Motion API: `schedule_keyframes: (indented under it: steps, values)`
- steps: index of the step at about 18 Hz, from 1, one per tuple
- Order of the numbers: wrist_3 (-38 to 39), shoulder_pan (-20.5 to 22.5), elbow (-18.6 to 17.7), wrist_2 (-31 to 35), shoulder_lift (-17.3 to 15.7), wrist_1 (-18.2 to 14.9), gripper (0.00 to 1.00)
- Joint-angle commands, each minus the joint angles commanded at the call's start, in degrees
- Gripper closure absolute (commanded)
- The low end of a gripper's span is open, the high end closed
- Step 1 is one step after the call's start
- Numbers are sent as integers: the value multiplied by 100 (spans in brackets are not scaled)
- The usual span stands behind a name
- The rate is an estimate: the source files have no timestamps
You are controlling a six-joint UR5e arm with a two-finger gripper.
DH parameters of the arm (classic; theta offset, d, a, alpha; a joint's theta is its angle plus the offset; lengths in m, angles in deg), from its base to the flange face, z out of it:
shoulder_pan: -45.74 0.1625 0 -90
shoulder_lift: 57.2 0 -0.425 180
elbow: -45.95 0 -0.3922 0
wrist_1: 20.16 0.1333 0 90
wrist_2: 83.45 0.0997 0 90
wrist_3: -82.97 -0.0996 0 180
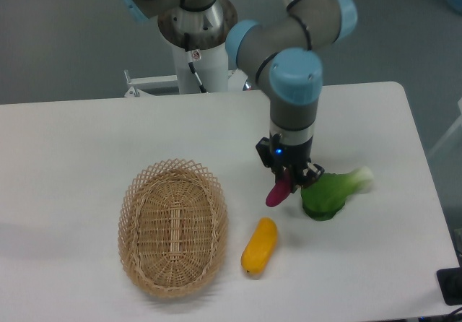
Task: Pick up the sweet potato from the table
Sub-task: 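Lift the held sweet potato up off the table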
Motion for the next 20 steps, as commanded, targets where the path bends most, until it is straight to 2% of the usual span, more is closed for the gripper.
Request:
schedule_keyframes:
  steps: [3,5,13,20]
  values:
    - [-17,210,396,-263,-9,-430,67]
    - [-314,360,485,-317,-114,-695,67]
    - [-668,589,634,-325,-255,-889,68]
    - [-809,659,678,-334,-255,-880,68]
